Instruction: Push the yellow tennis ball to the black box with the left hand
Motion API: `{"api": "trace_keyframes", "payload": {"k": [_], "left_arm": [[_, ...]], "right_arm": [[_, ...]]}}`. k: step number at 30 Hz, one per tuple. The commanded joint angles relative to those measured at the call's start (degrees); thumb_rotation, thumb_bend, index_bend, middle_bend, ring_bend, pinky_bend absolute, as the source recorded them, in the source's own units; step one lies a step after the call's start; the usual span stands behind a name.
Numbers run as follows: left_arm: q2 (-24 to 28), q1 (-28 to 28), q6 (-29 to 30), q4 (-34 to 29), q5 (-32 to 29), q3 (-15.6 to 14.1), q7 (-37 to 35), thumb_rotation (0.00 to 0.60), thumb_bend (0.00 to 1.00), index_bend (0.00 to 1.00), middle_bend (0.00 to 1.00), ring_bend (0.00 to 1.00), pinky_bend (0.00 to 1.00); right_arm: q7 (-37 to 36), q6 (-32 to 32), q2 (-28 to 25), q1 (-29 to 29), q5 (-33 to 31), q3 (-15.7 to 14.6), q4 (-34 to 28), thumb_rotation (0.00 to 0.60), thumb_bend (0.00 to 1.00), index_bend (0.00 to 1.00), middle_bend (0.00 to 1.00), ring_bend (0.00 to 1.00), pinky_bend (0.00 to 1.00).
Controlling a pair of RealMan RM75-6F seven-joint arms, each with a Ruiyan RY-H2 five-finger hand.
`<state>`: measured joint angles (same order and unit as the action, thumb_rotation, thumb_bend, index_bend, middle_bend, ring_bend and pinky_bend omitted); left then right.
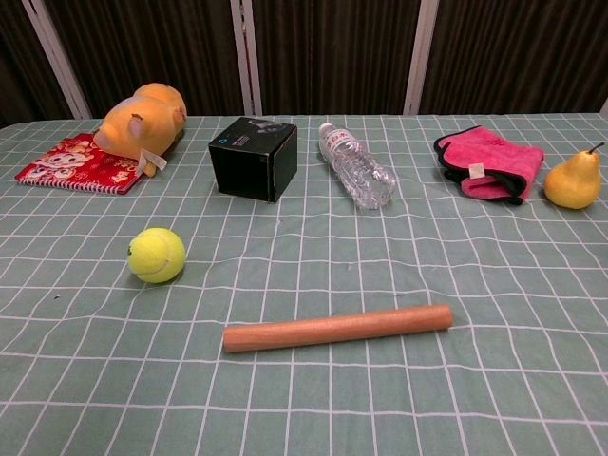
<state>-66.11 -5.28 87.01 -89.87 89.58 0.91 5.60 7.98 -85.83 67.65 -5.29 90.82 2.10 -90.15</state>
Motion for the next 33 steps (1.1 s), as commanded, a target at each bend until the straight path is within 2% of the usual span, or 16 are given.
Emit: {"api": "trace_keyframes", "payload": {"k": [1,11,14,16,19,22,24,28,33], "left_arm": [[-0.23,-0.14,-0.24,-0.08,-0.28,0.17,0.56,0.6,0.07,0.06,0.08,0.02,0.12],[-0.42,-0.27,-0.91,-0.2,1.1,-0.96,0.85,0.6,0.07,0.06,0.09,0.02,0.12],[0.0,-0.86,-1.45,-0.67,3.72,-2.17,-0.27,0.6,0.07,0.06,0.1,0.02,0.12],[0.07,-1.8,-2.32,-0.83,6.31,-3.19,-1.22,0.6,0.07,0.09,0.17,0.04,0.16],[-1.03,-4.03,-5.15,-0.41,9.01,-3.85,0.13,0.6,0.12,0.18,0.33,0.12,0.29],[-3.0,-6.53,-9.93,-0.04,8.63,-3.53,3.12,0.6,0.19,0.31,0.48,0.2,0.38],[-4.98,-8.44,-14.06,0.37,6.36,-2.44,6.12,0.6,0.22,0.34,0.53,0.24,0.43],[-7.61,-10.57,-19.22,0.94,2.6,-1.13,10.36,0.6,0.25,0.39,0.58,0.28,0.47],[-11.37,-12.47,-23.73,3.1,-1.03,-0.37,14.65,0.6,0.25,0.41,0.57,0.28,0.48]], "right_arm": [[0.01,-0.05,-0.05,0.05,-0.05,-0.04,-0.01,0.6,0.44,0.0,0.0,0.0,0.0],[-1.34,-2.03,-1.09,0.97,0.99,-0.36,-0.76,0.6,0.44,0.0,0.0,0.0,0.0],[-1.66,-1.77,-1.23,0.85,0.85,-0.29,-0.77,0.6,0.44,0.0,0.0,0.0,0.0],[-1.63,-1.46,-1.25,0.73,0.54,-0.16,-0.58,0.6,0.44,0.0,0.0,0.0,0.0],[-2.19,-1.07,-1.29,0.59,0.09,0.01,-0.59,0.6,0.44,0.0,0.0,0.0,0.0],[-2.41,-0.93,-1.34,0.52,0.31,-0.12,-0.54,0.6,0.44,0.0,0.0,0.0,0.0],[-2.62,-0.61,-1.34,0.31,0.4,-0.13,-0.44,0.6,0.44,0.0,0.0,0.0,0.0],[-3.2,0.14,-1.32,-0.04,-0.05,0.02,-0.16,0.6,0.44,0.0,0.0,0.0,0.0],[-5.0,1.18,-1.51,-0.58,-1.01,0.49,0.53,0.6,0.44,0.0,0.0,0.0,0.0]]}}
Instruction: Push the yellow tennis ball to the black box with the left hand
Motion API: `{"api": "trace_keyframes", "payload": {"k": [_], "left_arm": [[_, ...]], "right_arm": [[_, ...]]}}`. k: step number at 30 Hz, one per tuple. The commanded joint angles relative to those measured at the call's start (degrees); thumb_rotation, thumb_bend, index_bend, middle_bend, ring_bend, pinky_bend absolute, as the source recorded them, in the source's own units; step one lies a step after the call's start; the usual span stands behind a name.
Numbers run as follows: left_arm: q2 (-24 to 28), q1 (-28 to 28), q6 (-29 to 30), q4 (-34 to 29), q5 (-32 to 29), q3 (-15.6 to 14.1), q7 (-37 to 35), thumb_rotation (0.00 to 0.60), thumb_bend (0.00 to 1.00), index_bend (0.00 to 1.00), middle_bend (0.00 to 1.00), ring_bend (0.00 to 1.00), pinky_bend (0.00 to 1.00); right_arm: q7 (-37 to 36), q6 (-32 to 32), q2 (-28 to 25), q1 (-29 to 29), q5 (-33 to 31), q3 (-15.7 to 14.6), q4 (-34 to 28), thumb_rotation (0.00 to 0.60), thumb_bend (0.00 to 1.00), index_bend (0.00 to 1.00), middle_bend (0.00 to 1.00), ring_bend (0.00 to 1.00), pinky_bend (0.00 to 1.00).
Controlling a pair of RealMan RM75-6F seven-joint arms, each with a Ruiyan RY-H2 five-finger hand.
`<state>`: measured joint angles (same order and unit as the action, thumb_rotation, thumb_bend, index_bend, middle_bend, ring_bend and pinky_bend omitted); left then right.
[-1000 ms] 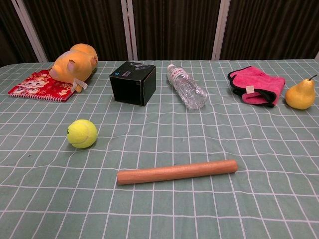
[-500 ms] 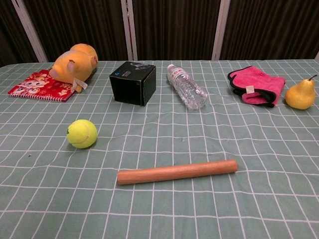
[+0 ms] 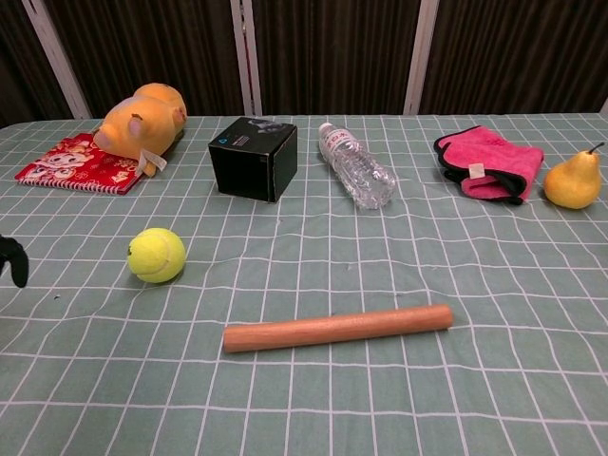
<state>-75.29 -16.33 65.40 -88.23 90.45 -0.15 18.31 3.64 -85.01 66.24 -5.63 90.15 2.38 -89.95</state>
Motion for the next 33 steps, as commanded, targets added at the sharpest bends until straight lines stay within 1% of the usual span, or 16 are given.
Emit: {"api": "trace_keyframes", "payload": {"k": [1,3,5,8,13,17,22,33], "left_arm": [[-2.88,-1.8,-2.73,1.95,-2.16,0.73,2.06,0.6,0.25,0.41,0.56,0.28,0.48],[-4.15,-2.62,-3.88,2.95,-2.48,0.83,1.72,0.6,0.25,0.42,0.57,0.29,0.49],[-5.41,-3.53,-4.91,3.84,-2.39,0.85,0.7,0.6,0.25,0.42,0.61,0.32,0.51],[-7.24,-4.71,-5.64,5.14,-1.31,0.5,-1.35,0.6,0.25,0.42,0.63,0.33,0.52],[-8.88,-5.91,-5.97,5.88,0.01,-0.06,-3.25,0.6,0.25,0.43,0.63,0.33,0.52],[-10.23,-6.62,-5.77,6.68,0.19,0.04,-3.74,0.6,0.25,0.45,0.62,0.33,0.52],[-11.7,-7.87,-6.15,8.01,-0.55,0.67,-5.33,0.6,0.25,0.46,0.6,0.33,0.52],[-13.48,-10.29,-7.69,9.47,-4.37,2.83,-3.34,0.6,0.25,0.46,0.58,0.33,0.52]], "right_arm": [[-0.95,0.48,-0.14,-0.33,-0.48,0.33,0.44,0.6,0.44,0.0,0.0,0.0,0.0],[-1.56,0.75,-0.18,-0.56,-0.71,0.55,0.63,0.6,0.44,0.0,0.0,0.0,0.0],[-1.94,1.08,-0.2,-0.79,-0.97,0.73,0.78,0.6,0.44,0.0,0.0,0.0,0.0],[-2.23,1.58,-0.18,-1.08,-1.27,0.86,0.97,0.6,0.44,0.0,0.0,0.0,0.0],[-2.44,2.02,-0.13,-1.38,-1.34,0.87,1.2,0.6,0.44,0.0,0.0,0.0,0.0],[-2.68,2.34,-0.23,-1.6,-1.52,0.95,1.23,0.6,0.44,0.0,0.0,0.0,0.0],[-2.92,2.08,-0.36,-1.56,-1.53,0.95,1.17,0.6,0.44,0.0,0.0,0.0,0.0],[-4.63,1.29,-1.27,-1.3,-1.02,0.77,0.88,0.6,0.44,0.0,0.0,0.0,0.0]]}}
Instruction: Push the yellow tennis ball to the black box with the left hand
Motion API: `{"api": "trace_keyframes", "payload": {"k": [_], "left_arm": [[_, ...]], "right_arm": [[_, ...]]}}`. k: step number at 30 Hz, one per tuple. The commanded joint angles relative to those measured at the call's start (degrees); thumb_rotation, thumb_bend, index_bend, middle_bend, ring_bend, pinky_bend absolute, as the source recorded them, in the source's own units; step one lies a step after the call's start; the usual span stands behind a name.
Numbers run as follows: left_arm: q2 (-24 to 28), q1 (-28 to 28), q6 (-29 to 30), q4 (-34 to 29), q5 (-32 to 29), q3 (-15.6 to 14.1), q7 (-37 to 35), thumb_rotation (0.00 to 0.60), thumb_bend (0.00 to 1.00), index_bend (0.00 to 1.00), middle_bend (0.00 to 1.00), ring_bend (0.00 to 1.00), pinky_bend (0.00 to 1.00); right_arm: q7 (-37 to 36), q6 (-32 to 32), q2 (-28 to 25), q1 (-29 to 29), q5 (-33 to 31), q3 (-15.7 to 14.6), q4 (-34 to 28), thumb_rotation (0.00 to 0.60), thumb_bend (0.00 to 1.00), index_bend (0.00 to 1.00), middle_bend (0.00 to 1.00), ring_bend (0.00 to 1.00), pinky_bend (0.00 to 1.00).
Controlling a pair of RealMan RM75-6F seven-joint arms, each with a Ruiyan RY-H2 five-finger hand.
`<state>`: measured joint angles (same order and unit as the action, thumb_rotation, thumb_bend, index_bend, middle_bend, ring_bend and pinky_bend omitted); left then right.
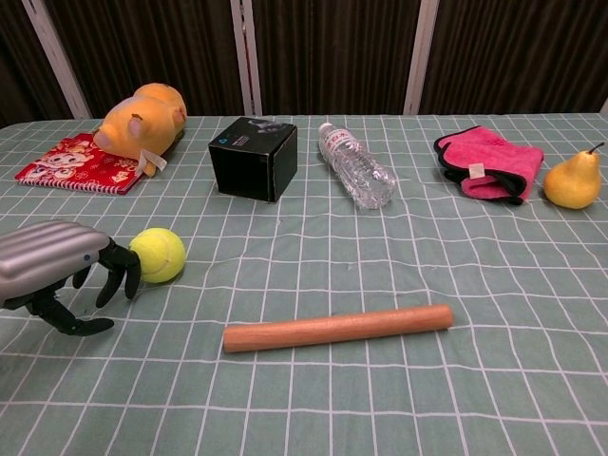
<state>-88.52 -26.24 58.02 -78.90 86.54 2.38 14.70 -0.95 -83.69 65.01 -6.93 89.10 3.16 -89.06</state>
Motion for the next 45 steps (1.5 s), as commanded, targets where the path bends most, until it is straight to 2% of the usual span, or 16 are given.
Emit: {"api": "trace_keyframes", "payload": {"k": [1,11,21,29,33,38,45], "left_arm": [[-0.36,-0.54,-0.42,0.2,-0.67,0.4,0.41,0.6,0.25,0.46,0.58,0.32,0.52],[-3.52,-2.64,-1.3,1.77,-2.35,1.16,1.4,0.6,0.25,0.46,0.57,0.32,0.51],[-6.75,-4.8,-0.97,3.19,-4.24,3.23,0.89,0.6,0.25,0.42,0.57,0.31,0.51],[-8.76,-5.76,0.4,4.52,-3.61,2.99,1.07,0.6,0.25,0.4,0.57,0.31,0.5],[-10.0,-6.33,0.68,5.59,-4.52,3.8,1.84,0.6,0.25,0.4,0.56,0.31,0.46],[-11.37,-7.75,0.14,6.86,-6.06,5.37,2.4,0.6,0.25,0.39,0.51,0.29,0.34],[-13.31,-9.56,-1.49,8.47,-8.23,6.55,2.77,0.6,0.25,0.38,0.48,0.28,0.32]], "right_arm": [[-0.07,-0.08,-0.06,-0.01,0.03,0.03,0.0,0.6,0.44,0.0,0.0,0.0,0.0],[-1.54,-0.08,-0.54,0.11,-0.27,-0.03,0.26,0.6,0.44,0.0,0.0,0.0,0.0],[-2.72,0.05,-1.22,0.0,-0.46,0.1,0.19,0.6,0.44,0.0,0.0,0.0,0.0],[-4.07,-0.26,-1.73,0.23,-0.59,0.11,0.23,0.6,0.44,0.0,0.0,0.0,0.0],[-4.94,-0.22,-2.12,0.29,-0.23,-0.16,0.16,0.6,0.44,0.0,0.0,0.0,0.0],[-5.58,-0.55,-2.48,0.42,0.25,-0.36,-0.01,0.6,0.44,0.0,0.0,0.0,0.0],[-6.11,-0.86,-2.85,0.52,0.59,-0.45,-0.19,0.6,0.44,0.0,0.0,0.0,0.0]]}}
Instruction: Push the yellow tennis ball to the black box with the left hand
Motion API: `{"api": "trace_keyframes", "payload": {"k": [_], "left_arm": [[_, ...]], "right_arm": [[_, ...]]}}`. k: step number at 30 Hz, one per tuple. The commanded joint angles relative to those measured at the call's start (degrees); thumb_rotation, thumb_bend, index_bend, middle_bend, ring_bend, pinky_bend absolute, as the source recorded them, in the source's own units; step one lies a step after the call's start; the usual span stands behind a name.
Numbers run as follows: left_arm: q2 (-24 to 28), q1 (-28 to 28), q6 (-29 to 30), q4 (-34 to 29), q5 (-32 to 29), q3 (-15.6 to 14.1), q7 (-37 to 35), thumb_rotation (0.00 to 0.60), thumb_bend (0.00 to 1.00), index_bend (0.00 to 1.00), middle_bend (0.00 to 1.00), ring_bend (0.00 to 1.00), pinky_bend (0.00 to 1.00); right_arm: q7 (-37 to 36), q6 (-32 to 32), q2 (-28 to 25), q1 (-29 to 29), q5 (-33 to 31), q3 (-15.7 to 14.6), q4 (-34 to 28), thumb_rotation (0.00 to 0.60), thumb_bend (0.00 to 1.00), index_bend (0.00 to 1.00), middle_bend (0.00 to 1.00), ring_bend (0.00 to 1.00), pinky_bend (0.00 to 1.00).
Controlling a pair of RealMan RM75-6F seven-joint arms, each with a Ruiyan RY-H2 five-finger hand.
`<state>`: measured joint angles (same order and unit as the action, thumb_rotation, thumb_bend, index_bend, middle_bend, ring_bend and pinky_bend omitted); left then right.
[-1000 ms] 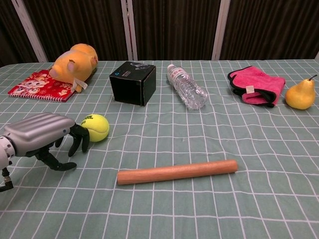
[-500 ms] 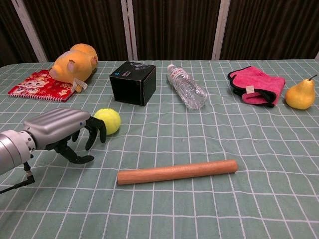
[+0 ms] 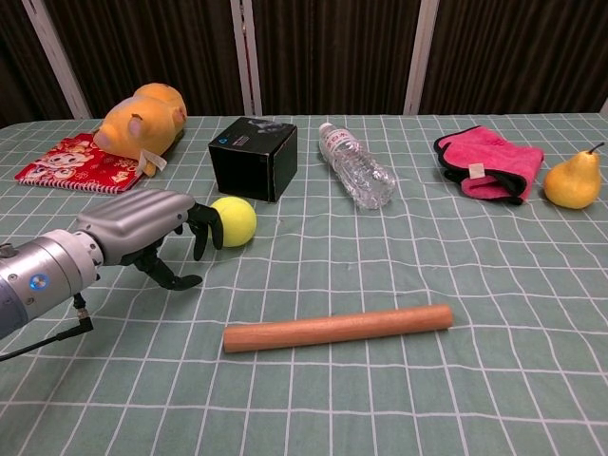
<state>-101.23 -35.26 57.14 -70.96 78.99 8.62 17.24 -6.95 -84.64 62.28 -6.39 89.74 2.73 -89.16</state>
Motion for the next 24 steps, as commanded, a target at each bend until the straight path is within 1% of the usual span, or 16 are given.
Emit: {"api": "trace_keyframes", "payload": {"k": [1,3,8,12,16,19,24], "left_arm": [[-0.92,-0.74,-0.75,0.82,-0.97,0.4,0.42,0.6,0.25,0.38,0.48,0.28,0.32],[-1.6,-1.02,-0.58,1.6,-1.3,0.54,1.17,0.6,0.25,0.37,0.47,0.28,0.31],[-3.46,-1.58,-0.36,3.67,-3.01,1.47,2.45,0.6,0.25,0.29,0.42,0.24,0.3],[-4.11,-1.78,-0.18,3.94,-3.46,1.68,2.25,0.6,0.25,0.29,0.42,0.23,0.3],[-3.4,-1.31,2.43,2.12,-1.39,0.95,1.66,0.6,0.25,0.29,0.41,0.23,0.3],[-3.33,-1.28,3.7,1.8,-1.02,1.27,1.64,0.6,0.25,0.29,0.41,0.23,0.29],[-3.56,-2.37,2.63,2.3,-2.14,2.3,1.89,0.6,0.25,0.29,0.41,0.23,0.29]], "right_arm": [[-0.16,0.03,-0.2,-0.01,-0.04,0.0,-0.15,0.6,0.44,0.0,0.0,0.0,0.0],[-0.24,-0.04,-0.35,0.12,-0.13,-0.05,-0.15,0.6,0.44,0.0,0.0,0.0,0.0],[-0.77,-0.58,-0.68,0.5,-0.04,-0.16,-0.14,0.6,0.44,0.0,0.0,0.0,0.0],[-0.66,-0.97,-0.82,0.76,0.24,-0.35,-0.24,0.6,0.44,0.0,0.0,0.0,0.0],[-0.63,-1.47,-0.85,1.17,0.06,-0.37,-0.18,0.6,0.44,0.0,0.0,0.0,0.0],[-0.5,-1.73,-0.94,1.46,0.15,-0.57,-0.27,0.6,0.44,0.0,0.0,0.0,0.0],[-0.9,-2.8,-1.16,2.08,1.2,-1.1,-0.64,0.6,0.44,0.0,0.0,0.0,0.0]]}}
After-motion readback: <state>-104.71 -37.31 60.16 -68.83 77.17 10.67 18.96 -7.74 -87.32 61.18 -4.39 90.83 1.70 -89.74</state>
